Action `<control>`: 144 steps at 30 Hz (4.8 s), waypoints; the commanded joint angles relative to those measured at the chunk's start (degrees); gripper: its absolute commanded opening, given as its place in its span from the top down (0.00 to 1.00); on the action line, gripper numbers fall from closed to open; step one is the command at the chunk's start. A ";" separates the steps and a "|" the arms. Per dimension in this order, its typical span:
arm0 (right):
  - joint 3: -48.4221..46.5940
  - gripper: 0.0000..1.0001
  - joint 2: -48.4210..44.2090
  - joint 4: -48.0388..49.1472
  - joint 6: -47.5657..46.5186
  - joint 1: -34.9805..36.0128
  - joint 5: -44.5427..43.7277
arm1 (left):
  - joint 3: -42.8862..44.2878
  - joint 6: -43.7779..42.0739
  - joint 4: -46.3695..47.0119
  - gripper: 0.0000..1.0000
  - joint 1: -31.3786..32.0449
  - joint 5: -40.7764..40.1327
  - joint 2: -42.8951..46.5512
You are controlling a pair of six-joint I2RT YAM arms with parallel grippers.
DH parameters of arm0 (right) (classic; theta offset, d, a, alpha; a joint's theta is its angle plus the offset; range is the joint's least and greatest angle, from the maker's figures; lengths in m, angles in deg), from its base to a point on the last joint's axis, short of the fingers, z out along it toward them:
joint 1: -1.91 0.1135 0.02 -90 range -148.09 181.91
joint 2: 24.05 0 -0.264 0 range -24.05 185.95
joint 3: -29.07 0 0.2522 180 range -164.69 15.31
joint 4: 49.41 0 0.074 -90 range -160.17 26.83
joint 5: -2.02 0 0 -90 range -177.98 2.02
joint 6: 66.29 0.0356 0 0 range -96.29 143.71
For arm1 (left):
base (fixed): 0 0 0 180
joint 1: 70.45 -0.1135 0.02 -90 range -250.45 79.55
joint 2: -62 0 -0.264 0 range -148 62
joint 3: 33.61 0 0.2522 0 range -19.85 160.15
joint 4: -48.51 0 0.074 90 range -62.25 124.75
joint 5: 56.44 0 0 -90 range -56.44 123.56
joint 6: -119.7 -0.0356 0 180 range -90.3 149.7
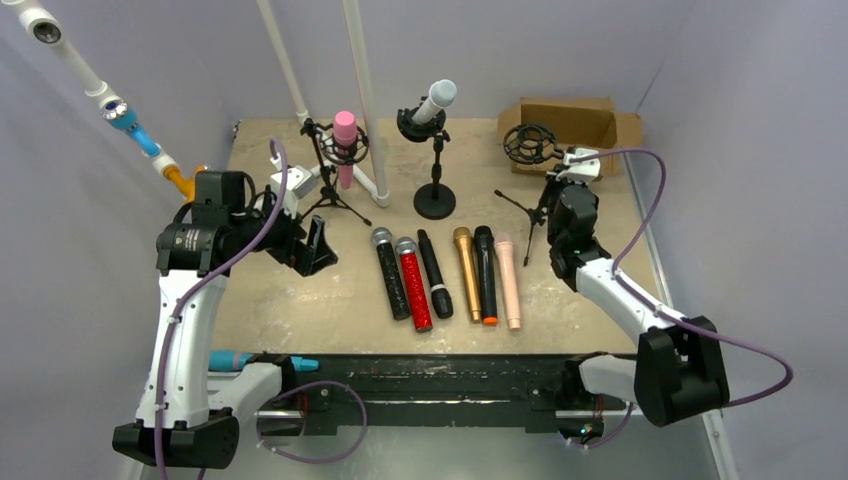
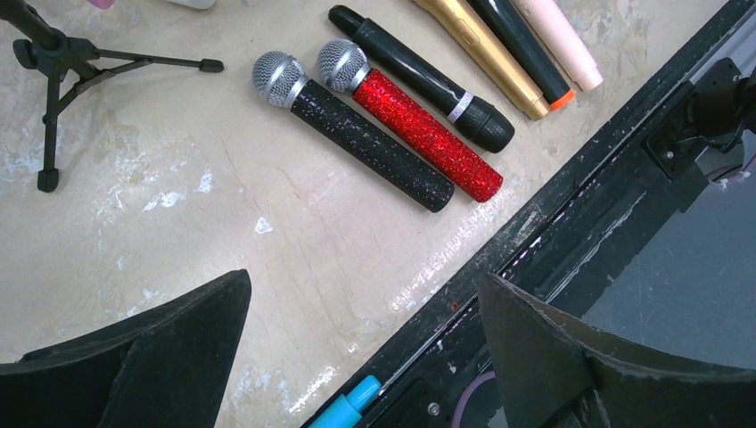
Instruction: Attach the microphones to the stand
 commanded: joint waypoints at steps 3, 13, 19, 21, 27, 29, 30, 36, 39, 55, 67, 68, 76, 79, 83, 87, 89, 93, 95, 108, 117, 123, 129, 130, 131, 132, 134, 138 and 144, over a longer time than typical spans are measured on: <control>-5.47 1.00 3.54 11.87 -0.74 -1.74 11.99 | 0.83 -1.69 -1.28 0.00 0.15 -1.18 1.24; -12.11 1.00 9.44 3.94 -2.96 -3.55 31.54 | 1.18 -1.72 -1.89 0.00 0.16 -1.75 1.42; -17.13 1.00 13.22 -5.30 -8.65 -4.47 35.67 | 1.22 -1.40 -1.91 0.00 0.20 -1.48 1.20; -18.23 0.98 14.36 -6.70 -8.95 -4.83 35.80 | 1.35 -1.28 -1.93 0.00 0.17 -1.31 1.16; -20.47 0.60 16.06 -9.77 -6.44 -4.92 35.34 | 1.75 -1.24 -2.24 0.00 0.15 -1.52 1.20; -20.22 0.52 15.10 -10.16 -5.24 -4.92 33.95 | 1.97 -1.19 -2.37 0.00 0.15 -1.50 1.31; -19.92 0.47 14.37 -10.22 -4.99 -4.93 33.81 | 2.01 -1.19 -2.42 0.00 0.15 -1.43 1.33; -18.13 0.17 6.75 -16.68 -0.65 -4.97 30.08 | 1.60 -0.87 -2.49 0.00 0.17 -1.08 1.65; -16.47 0.01 1.26 -23.12 2.32 -4.99 26.21 | 1.28 -0.97 -2.43 0.00 0.16 -1.21 2.08; -6.97 0.10 -16.82 -54.93 25.96 -3.25 24.87 | 1.64 -0.81 -2.30 0.00 0.16 -2.45 2.21; -5.17 0.23 -4.24 -57.38 29.33 8.76 13.32 | 1.32 -0.15 -1.92 0.00 0.16 -3.87 2.56; -4.60 0.26 -3.18 -56.93 29.54 8.71 12.83 | 1.33 -0.16 -1.91 0.00 0.20 -3.98 2.63; -1.50 0.43 3.55 -51.56 31.07 8.73 12.22 | 1.37 -0.40 -1.96 0.00 0.20 -3.95 2.57; -1.53 0.44 6.03 -50.08 31.34 8.82 13.16 | 1.23 -0.42 -1.97 0.00 0.15 -3.92 2.56; -0.97 0.45 7.28 -48.40 31.29 9.15 13.41 | 1.01 -0.51 -1.98 0.00 0.15 -4.16 2.60; -0.34 0.45 8.83 -47.06 31.39 9.23 13.63 | 1.06 -0.45 -1.96 0.00 0.15 -4.12 2.56; -0.05 0.45 9.95 -46.10 31.45 9.16 13.80 | 0.96 -0.41 -2.02 0.00 0.16 -4.02 2.56; -0.02 0.52 11.23 -45.38 31.58 9.19 14.17 | 0.51 -0.20 -1.96 0.00 0.15 -3.80 2.56; 0.24 0.62 10.08 -45.71 31.92 9.15 14.35 | 0.39 0.02 -1.90 0.00 0.16 -3.54 2.50; -1.76 1.00 -13.16 -56.16 37.08 17.60 18.62 | 4.68 3.77 -4.36 0.00 0.15 8.24 -0.95; -15.23 1.00 -8.42 -49.39 39.92 38.02 17.18 | 6.62 3.67 -7.53 0.00 0.19 16.84 -0.57; -34.61 1.00 6.62 -44.46 33.51 46.65 10.72 | 7.51 4.87 -8.24 0.00 0.15 18.67 0.11; -44.80 1.00 14.19 -33.43 30.11 51.06 4.20 | 8.30 6.25 -8.51 0.00 0.15 20.56 1.19; -45.76 1.00 15.18 -31.80 29.94 51.65 3.34 | 8.47 6.43 -8.49 0.00 0.16 20.48 1.24; -46.67 1.00 15.95 -30.42 30.05 52.25 2.27 | 8.61 6.64 -8.45 0.00 0.20 20.32 1.15; -47.14 1.00 16.49 -28.17 30.17 52.97 0.91 | 8.72 6.71 -8.42 0.00 0.18 20.15 1.15; -47.47 1.00 17.31 -23.69 30.20 54.87 -2.27 | 8.54 6.69 -8.28 0.00 0.15 19.96 1.00; -47.99 1.00 19.13 -15.55 29.73 58.84 -8.91 | 7.49 7.23 -7.01 0.00 0.20 19.85 0.67; -48.34 1.00 20.16 -10.10 28.39 61.58 -11.28 | 5.74 6.76 -4.97 0.05 0.17 19.93 0.65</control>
